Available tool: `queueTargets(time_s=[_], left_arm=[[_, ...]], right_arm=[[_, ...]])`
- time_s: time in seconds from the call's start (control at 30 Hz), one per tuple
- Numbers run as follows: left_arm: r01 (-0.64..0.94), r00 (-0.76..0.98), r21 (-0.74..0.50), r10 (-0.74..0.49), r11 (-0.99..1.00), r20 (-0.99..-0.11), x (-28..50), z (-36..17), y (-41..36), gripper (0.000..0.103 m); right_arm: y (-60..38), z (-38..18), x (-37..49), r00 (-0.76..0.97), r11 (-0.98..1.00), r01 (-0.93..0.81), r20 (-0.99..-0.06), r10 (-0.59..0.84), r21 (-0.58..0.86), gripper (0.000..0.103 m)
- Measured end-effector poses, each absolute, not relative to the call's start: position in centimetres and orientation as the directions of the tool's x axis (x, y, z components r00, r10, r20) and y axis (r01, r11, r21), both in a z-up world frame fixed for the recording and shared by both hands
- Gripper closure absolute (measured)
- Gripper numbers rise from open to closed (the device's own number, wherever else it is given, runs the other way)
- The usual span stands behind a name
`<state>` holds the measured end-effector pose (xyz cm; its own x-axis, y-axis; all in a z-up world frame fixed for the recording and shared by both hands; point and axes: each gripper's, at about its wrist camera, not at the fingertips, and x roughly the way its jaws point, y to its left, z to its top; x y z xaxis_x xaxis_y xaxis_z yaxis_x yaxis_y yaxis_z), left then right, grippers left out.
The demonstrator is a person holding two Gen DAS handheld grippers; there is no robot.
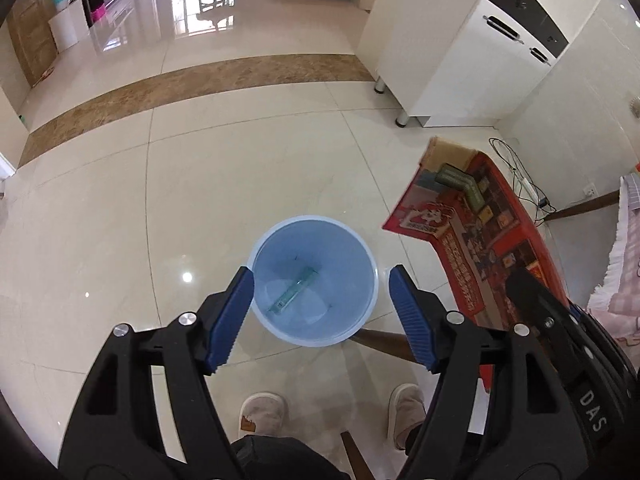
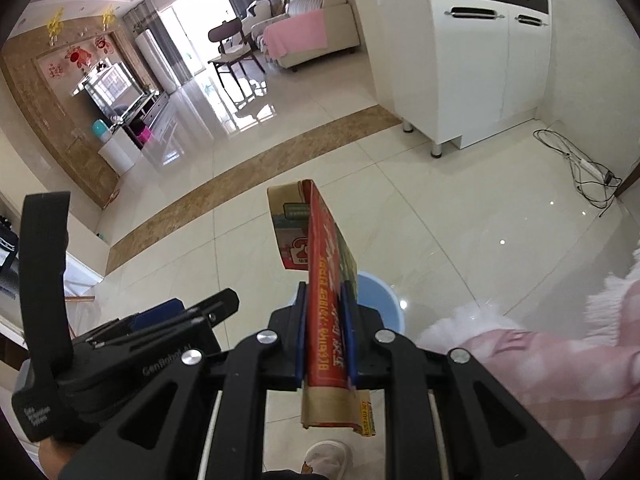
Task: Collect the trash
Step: 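Carry both items to the blue wastebasket and open the left tool over it, then open the right tool to drop the snack box into the wastebasket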
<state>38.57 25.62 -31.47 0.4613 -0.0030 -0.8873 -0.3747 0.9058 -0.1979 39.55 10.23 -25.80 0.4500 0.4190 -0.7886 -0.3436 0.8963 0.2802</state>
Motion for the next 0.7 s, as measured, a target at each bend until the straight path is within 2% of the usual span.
queueTargets(time_s=[0.3,0.4,0.43,0.47,0.7], left_arm=[[-0.406,0.487,-0.195,0.03,0.893,-0.873,37.2,-30.4,27.4,0.032],[-0.44,0.498,-0.184,0.068,0.879,-0.864,36.5,-29.4,28.4,0.03],[-0.445,0.503,-0.182,0.076,0.877,-0.861,36.3,-29.0,28.6,0.029],[-0.444,0.511,-0.186,0.077,0.877,-0.856,36.0,-28.6,28.8,0.029],[-0.438,0.547,-0.183,0.1,0.88,-0.831,34.6,-25.9,28.4,0.029]], right_arm=[[12.8,-25.4,40.2,0.448,0.874,-0.385,-0.768,0.458,0.297,0.086],[13.2,-24.9,40.6,0.481,0.861,-0.395,-0.726,0.491,0.32,0.075],[13.3,-24.8,40.9,0.485,0.86,-0.389,-0.721,0.496,0.33,0.056],[13.4,-24.6,41.1,0.49,0.865,-0.379,-0.721,0.49,0.33,0.042],[12.2,-21.4,39.4,0.552,0.877,-0.391,-0.692,0.466,0.279,0.042]])
